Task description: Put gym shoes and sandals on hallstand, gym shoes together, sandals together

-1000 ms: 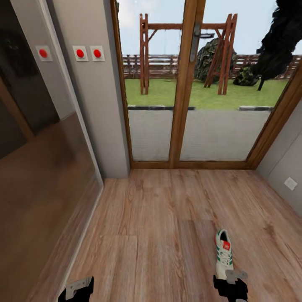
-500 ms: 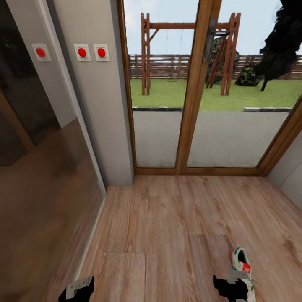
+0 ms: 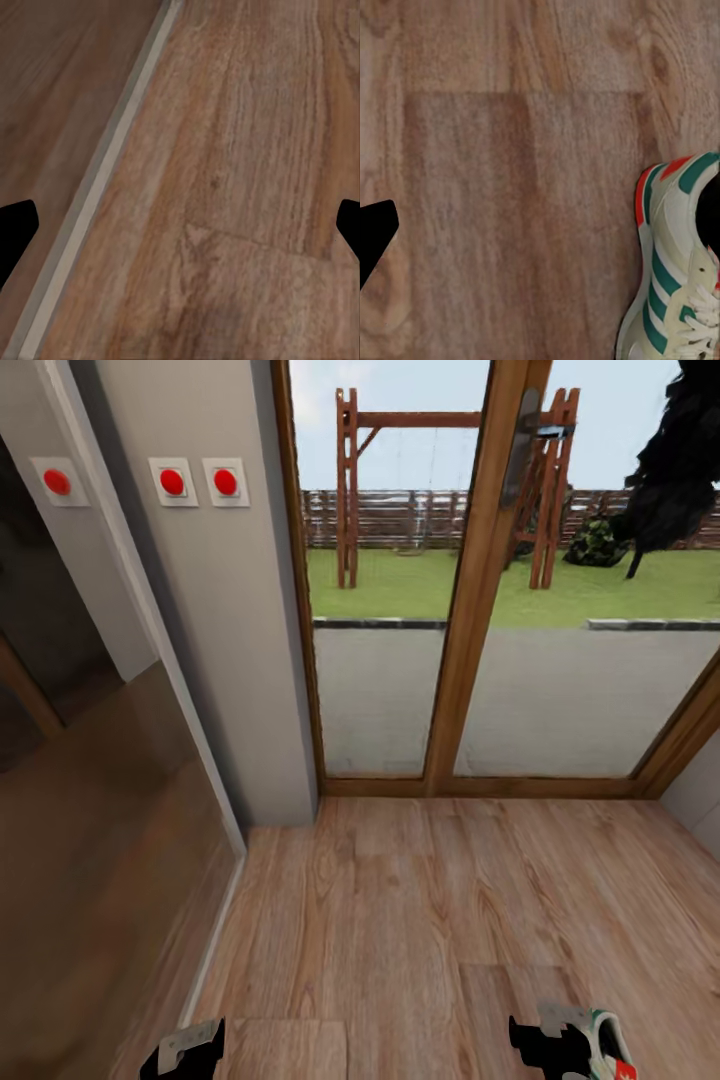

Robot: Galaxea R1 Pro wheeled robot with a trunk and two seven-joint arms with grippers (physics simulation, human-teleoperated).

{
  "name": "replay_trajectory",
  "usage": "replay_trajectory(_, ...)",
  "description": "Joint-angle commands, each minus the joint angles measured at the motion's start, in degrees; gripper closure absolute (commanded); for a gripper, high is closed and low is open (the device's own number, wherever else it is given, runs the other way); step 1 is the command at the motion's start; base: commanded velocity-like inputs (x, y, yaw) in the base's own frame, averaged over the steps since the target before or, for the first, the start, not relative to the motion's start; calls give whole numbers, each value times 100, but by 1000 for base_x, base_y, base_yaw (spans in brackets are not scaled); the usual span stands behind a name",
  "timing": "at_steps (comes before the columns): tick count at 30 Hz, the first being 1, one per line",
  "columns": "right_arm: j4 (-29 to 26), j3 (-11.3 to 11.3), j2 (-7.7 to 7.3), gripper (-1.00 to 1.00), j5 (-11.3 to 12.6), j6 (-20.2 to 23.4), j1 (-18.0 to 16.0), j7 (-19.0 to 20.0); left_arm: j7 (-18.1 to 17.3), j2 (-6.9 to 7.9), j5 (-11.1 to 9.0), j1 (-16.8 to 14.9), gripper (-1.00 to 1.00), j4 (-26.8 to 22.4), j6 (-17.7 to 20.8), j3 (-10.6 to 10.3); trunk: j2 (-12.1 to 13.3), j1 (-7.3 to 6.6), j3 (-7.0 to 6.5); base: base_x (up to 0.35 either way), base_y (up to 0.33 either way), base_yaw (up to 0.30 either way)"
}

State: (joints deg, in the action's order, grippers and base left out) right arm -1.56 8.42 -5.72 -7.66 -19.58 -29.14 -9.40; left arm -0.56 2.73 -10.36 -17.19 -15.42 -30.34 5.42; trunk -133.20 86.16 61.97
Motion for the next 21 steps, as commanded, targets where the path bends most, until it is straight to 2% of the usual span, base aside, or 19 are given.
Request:
replay_trajectory(1, 7, 45, 0, -100, -61, -16, -4, -18, -6, 0, -19, -3, -100, 4, -16, 3, -1, 2, 5, 338, 0, 0)
replay_trajectory(7, 7, 45, 0, -100, -61, -17, -4, -18, -4, 6, -19, -3, -100, -3, -23, 0, -1, 2, 5, 309, 0, 0)
replay_trajectory(12, 7, 45, 0, -100, -61, -19, -4, -19, -3, 8, -19, -3, -100, -5, -23, 3, -1, 2, 5, 190, 0, -5)
replay_trajectory(21, 7, 45, 0, -100, -61, -19, -4, -18, -2, 8, -19, -3, -100, -5, -24, 3, -1, 2, 5, 109, 0, -186)
